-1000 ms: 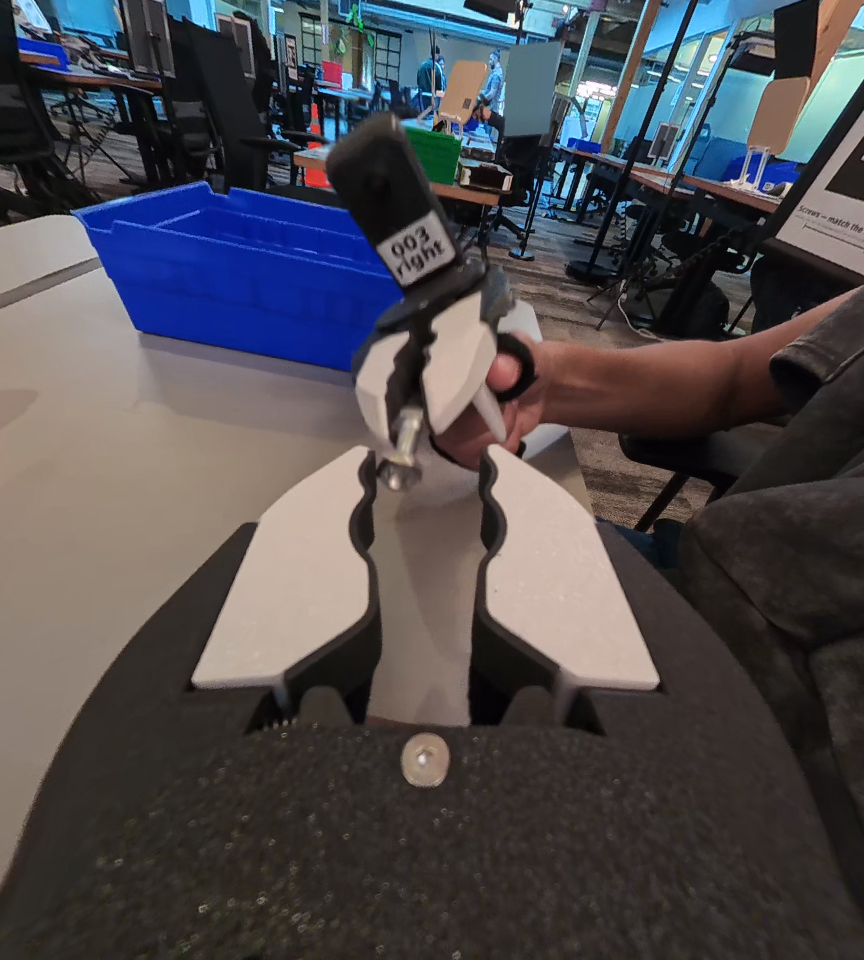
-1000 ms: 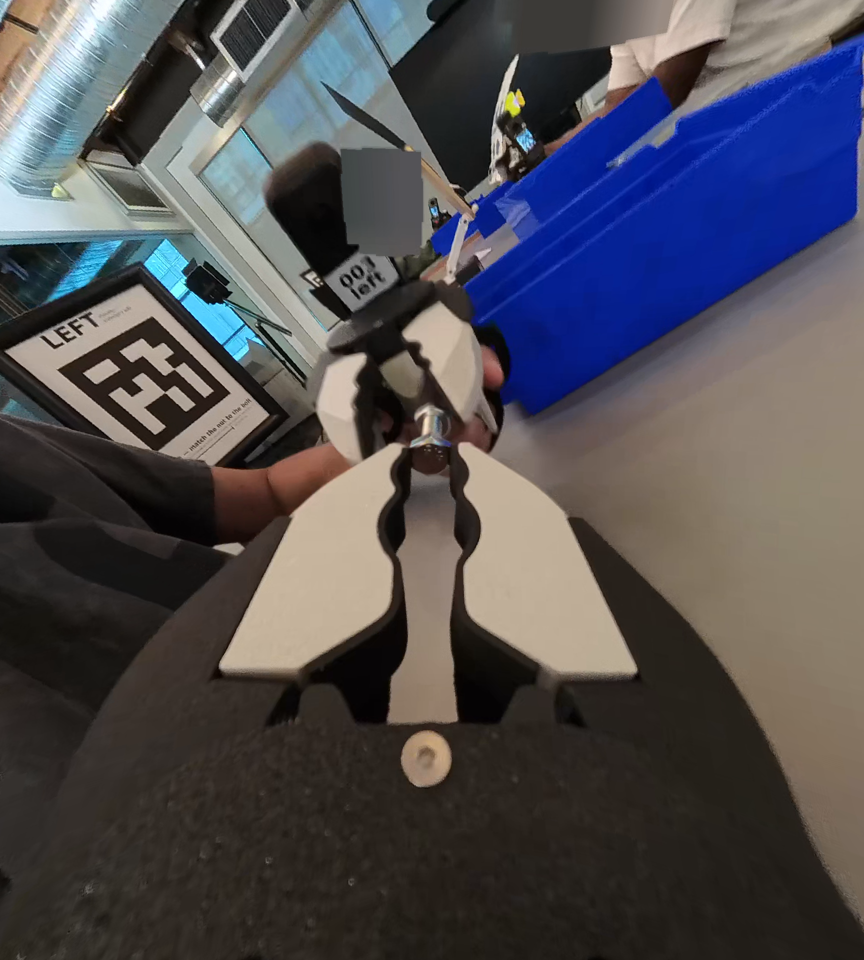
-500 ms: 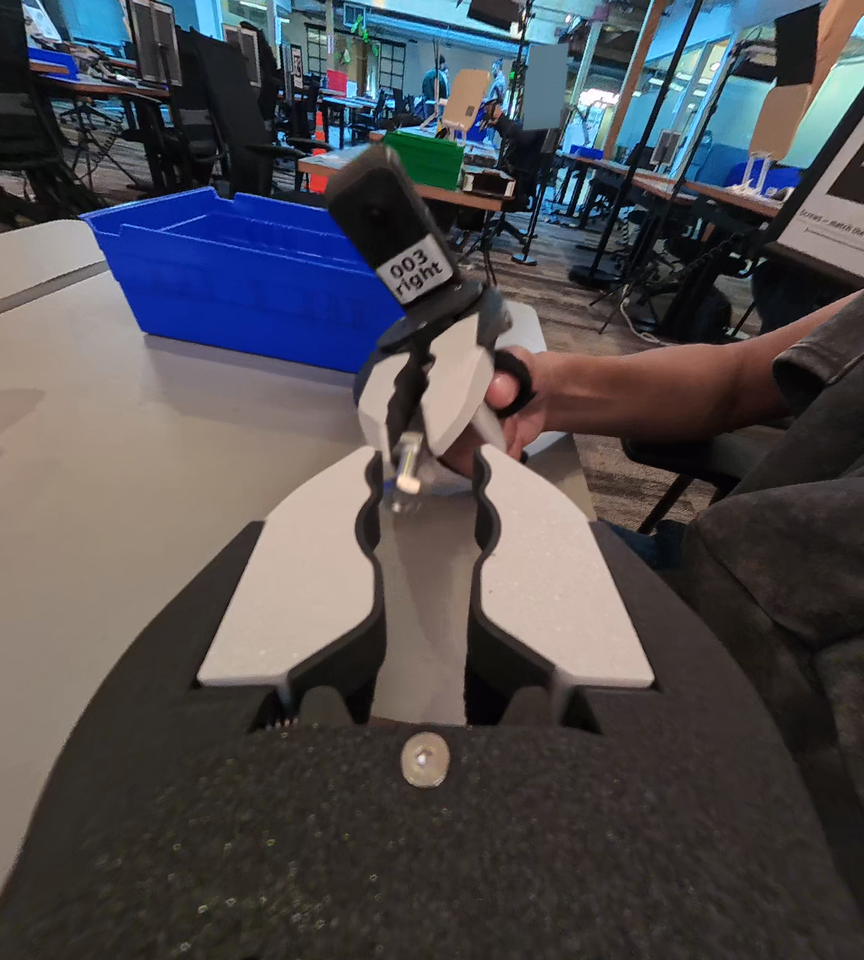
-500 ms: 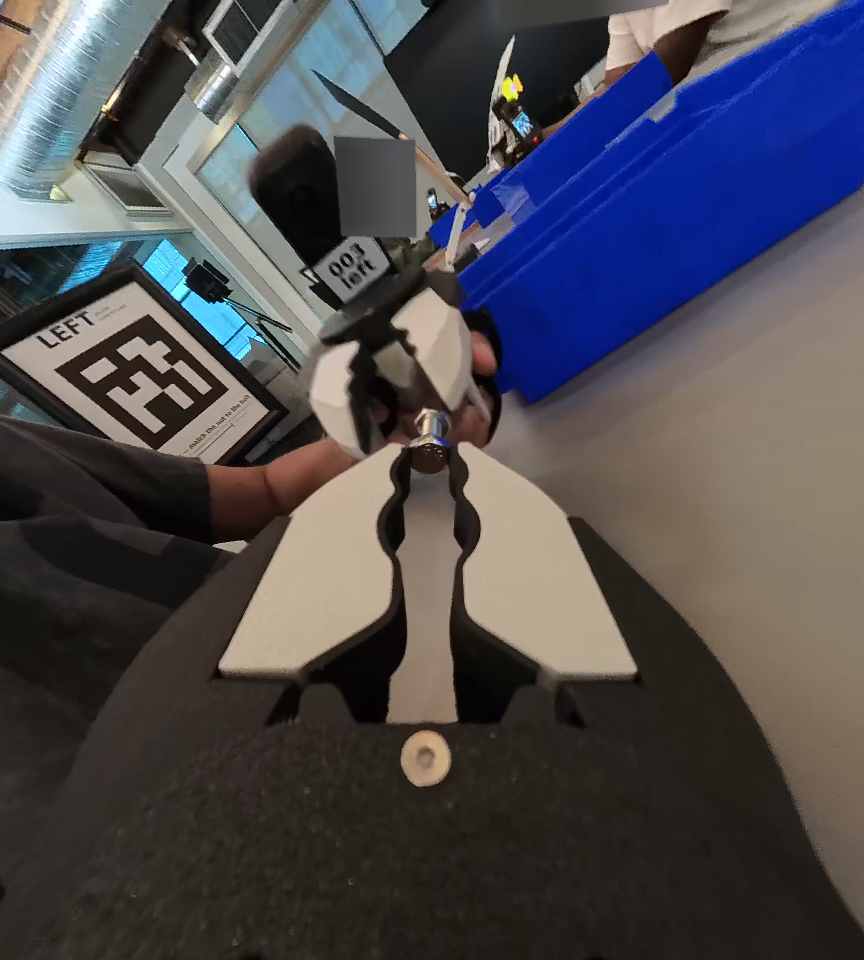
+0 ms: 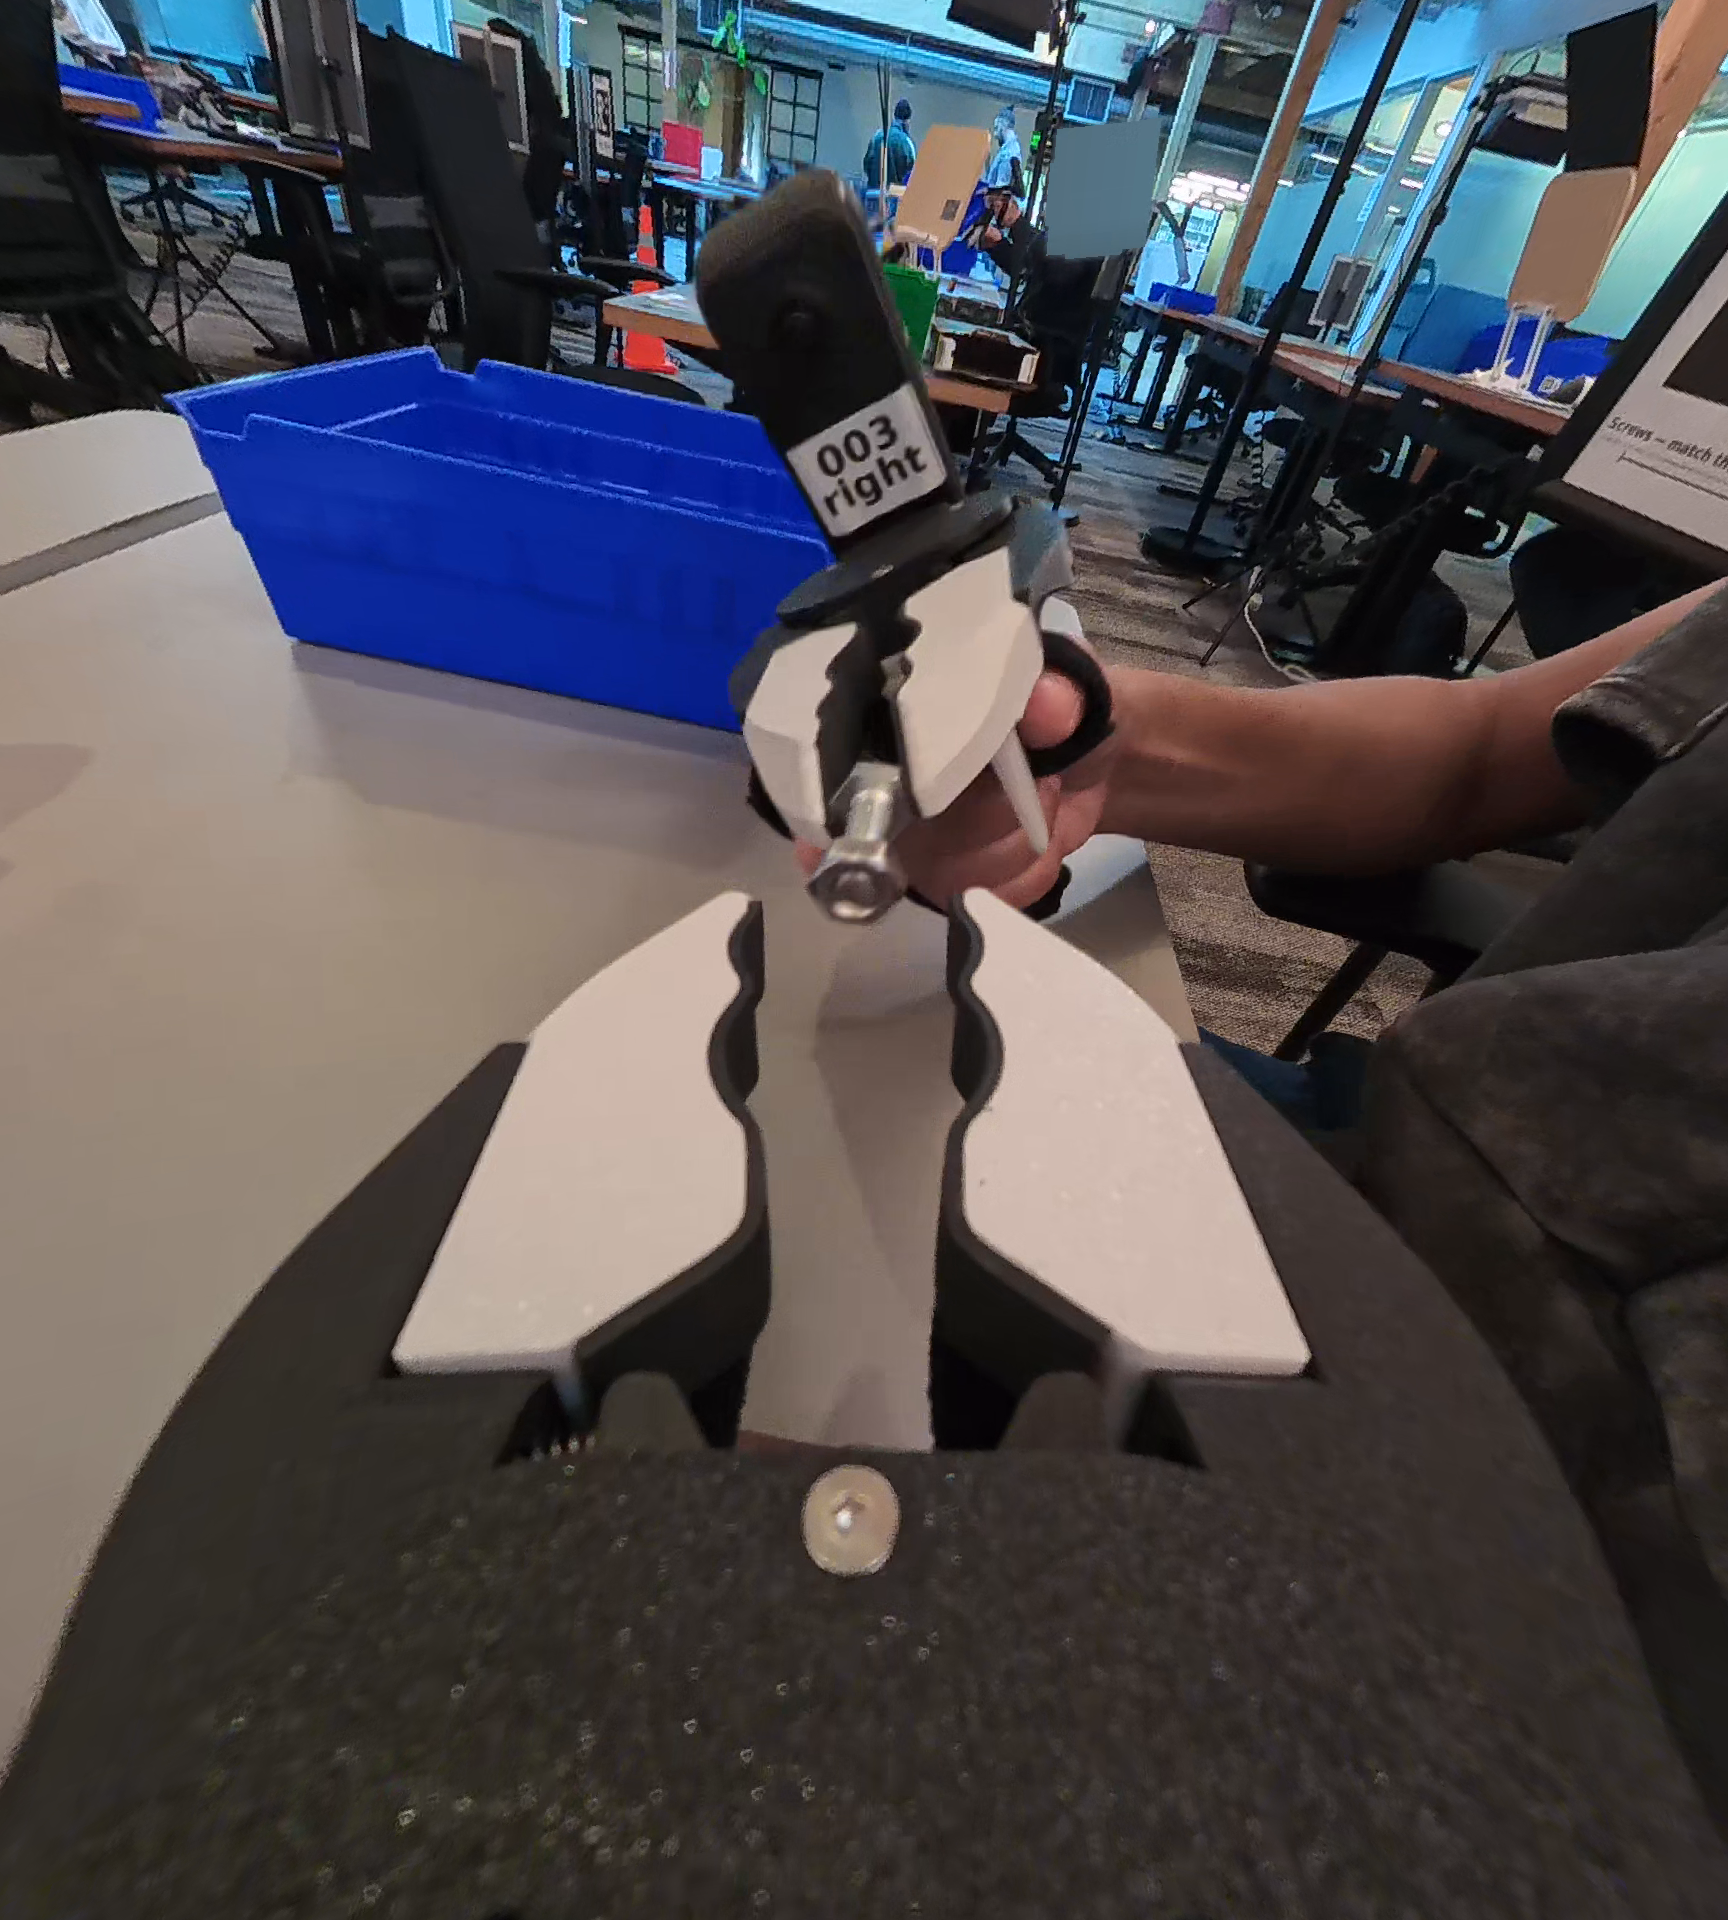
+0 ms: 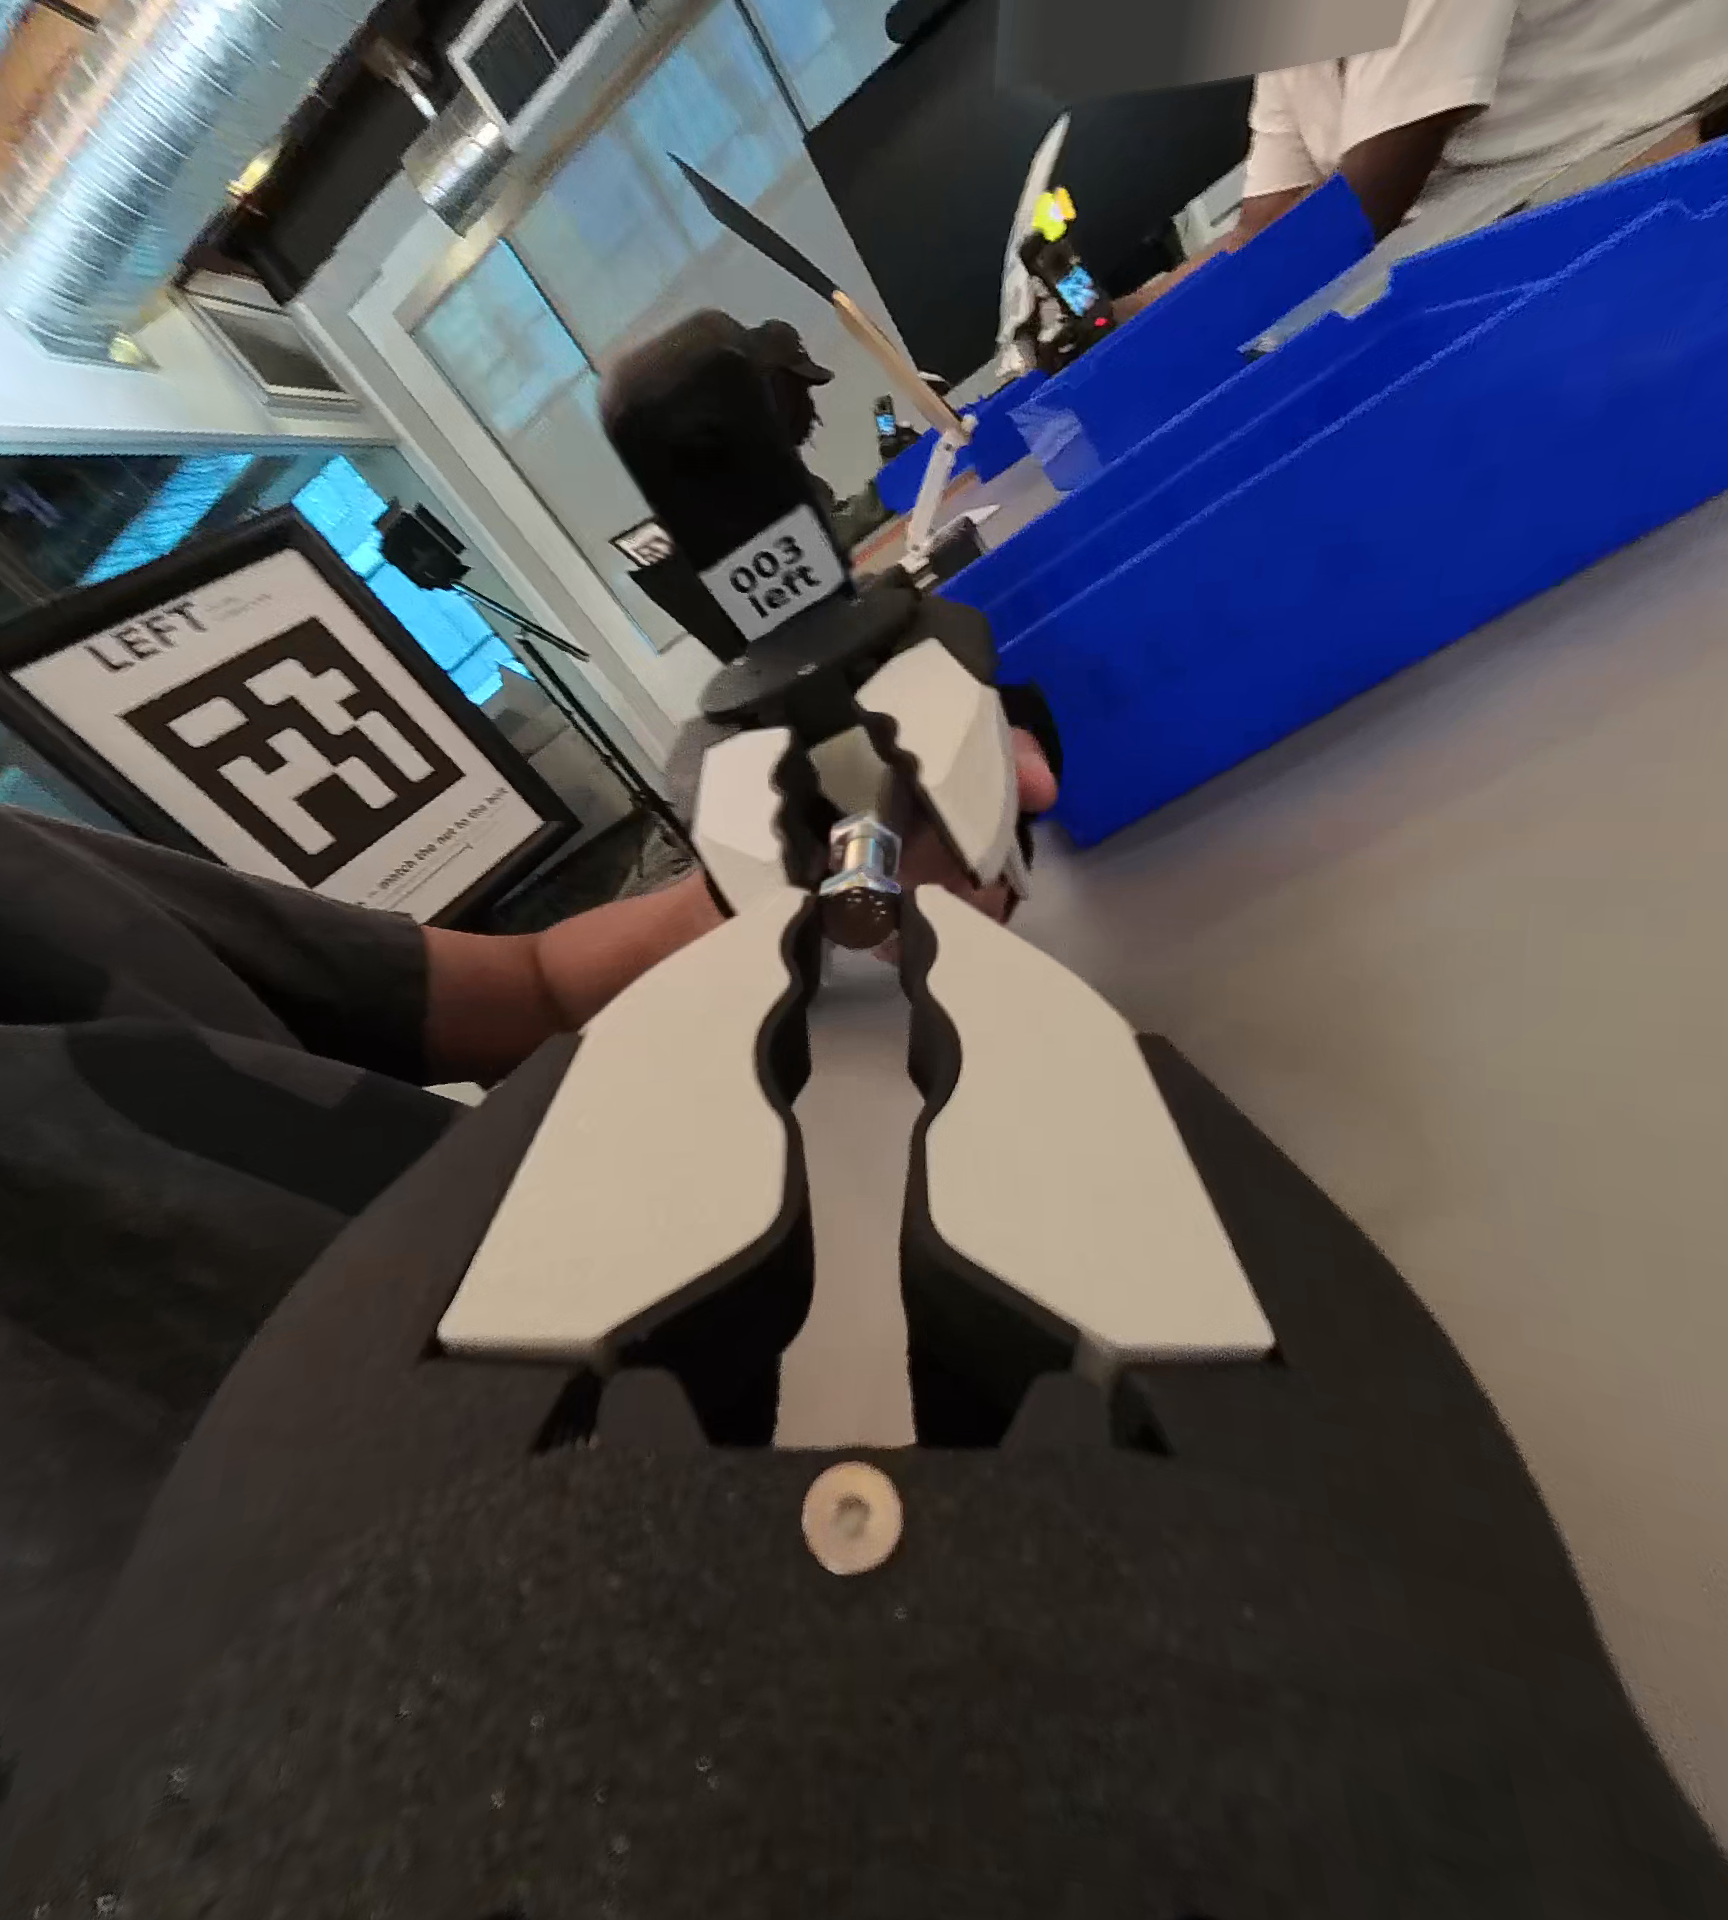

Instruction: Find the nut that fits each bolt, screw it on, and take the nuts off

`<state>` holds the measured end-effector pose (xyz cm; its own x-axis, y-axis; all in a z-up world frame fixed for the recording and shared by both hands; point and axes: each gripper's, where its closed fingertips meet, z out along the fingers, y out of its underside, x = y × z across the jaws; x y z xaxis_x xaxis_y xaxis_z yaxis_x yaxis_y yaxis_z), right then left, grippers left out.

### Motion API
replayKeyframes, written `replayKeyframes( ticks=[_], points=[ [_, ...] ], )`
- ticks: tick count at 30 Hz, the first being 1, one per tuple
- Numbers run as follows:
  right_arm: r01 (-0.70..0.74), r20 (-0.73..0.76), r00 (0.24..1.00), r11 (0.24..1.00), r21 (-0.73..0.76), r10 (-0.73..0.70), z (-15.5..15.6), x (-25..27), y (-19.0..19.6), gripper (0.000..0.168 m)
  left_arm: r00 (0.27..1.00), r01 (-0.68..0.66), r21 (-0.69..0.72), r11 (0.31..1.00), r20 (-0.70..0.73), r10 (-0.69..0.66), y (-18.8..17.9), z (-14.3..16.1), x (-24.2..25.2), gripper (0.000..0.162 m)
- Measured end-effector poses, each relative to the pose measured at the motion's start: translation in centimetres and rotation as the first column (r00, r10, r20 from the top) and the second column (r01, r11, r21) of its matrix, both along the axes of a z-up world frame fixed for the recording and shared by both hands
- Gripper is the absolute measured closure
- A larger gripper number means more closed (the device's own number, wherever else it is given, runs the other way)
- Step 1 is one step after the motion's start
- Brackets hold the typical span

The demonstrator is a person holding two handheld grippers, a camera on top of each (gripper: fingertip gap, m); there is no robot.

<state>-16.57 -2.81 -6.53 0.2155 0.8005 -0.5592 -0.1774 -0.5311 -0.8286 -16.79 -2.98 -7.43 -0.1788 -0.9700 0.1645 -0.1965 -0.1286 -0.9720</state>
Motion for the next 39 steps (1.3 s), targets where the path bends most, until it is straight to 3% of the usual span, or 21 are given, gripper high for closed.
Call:
replayKeyframes(
  ticks=[5,11,14,15,18,23,26,27,29,35,37,39],
  points=[
    [0.016,0.02,1.0,0.995,-0.095,-0.014,-3.4,-0.1,0.8,0.154,0.997,0.047,-0.009,0.999,0.069,-0.046,-1.3,2.0,-0.1,0.13],
    [0.003,-0.024,1.0,1.0,0.008,-0.003,0.3,-0.2,0.1,0.154,1.0,-0.009,-0.014,1.0,0.006,0.009,0.2,0.0,-0.1,0.129],
    [0.03,0.007,1.0,0.999,-0.034,-0.03,-1.3,0.0,0.9,0.154,0.998,0.014,-0.033,0.999,0.055,-0.012,-0.5,1.2,0.0,0.12],
    [0.039,0.015,0.999,0.997,-0.061,-0.038,-2.2,0.0,1.1,0.154,0.995,0.055,-0.049,0.997,0.09,-0.05,-1.2,2.1,-0.2,0.13],
    [0.024,0.008,1.0,0.996,-0.082,-0.024,-3.0,-0.2,0.9,0.154,0.987,0.056,-0.087,0.995,0.153,-0.043,-0.7,3.7,-0.7,0.13],
    [0.03,-0.021,0.999,1.0,0.001,-0.03,-0.1,-0.1,0.5,0.154,0.999,-0.031,-0.07,0.997,0.042,0.034,1.1,0.7,-0.5,0.13],
    [0.051,0.005,0.999,0.998,-0.035,-0.05,-1.6,0.1,1.2,0.154,0.998,0.006,-0.052,0.999,0.056,-0.003,-0.2,1.1,-0.1,0.125],
    [0.055,0.006,0.998,0.997,-0.06,-0.055,-2.3,0.2,1.4,0.154,0.996,0.042,-0.051,0.998,0.085,-0.037,-1.0,1.9,-0.2,0.133],
    [0.041,0.003,0.999,0.996,-0.085,-0.041,-3.1,0.1,1.4,0.154,0.993,0.043,-0.039,0.998,0.112,-0.038,-1.2,2.9,-0.3,0.134],
    [0.019,-0.021,1.0,1.0,-0.012,-0.02,-0.7,-0.2,0.5,0.154,0.999,-0.034,-0.029,0.999,0.001,0.034,0.6,-0.2,0.0,0.133],
    [0.033,0.006,0.999,0.999,-0.02,-0.033,-1.3,-0.1,0.8,0.154,0.999,-0.01,-0.037,0.999,0.042,0.012,-0.2,0.6,0.2,0.124],
    [0.062,0.028,0.998,0.997,-0.045,-0.06,-2.5,0.3,1.3,0.154,0.991,0.066,-0.044,0.997,0.116,-0.061,-1.7,2.5,-0.1,0.139]
  ],
)
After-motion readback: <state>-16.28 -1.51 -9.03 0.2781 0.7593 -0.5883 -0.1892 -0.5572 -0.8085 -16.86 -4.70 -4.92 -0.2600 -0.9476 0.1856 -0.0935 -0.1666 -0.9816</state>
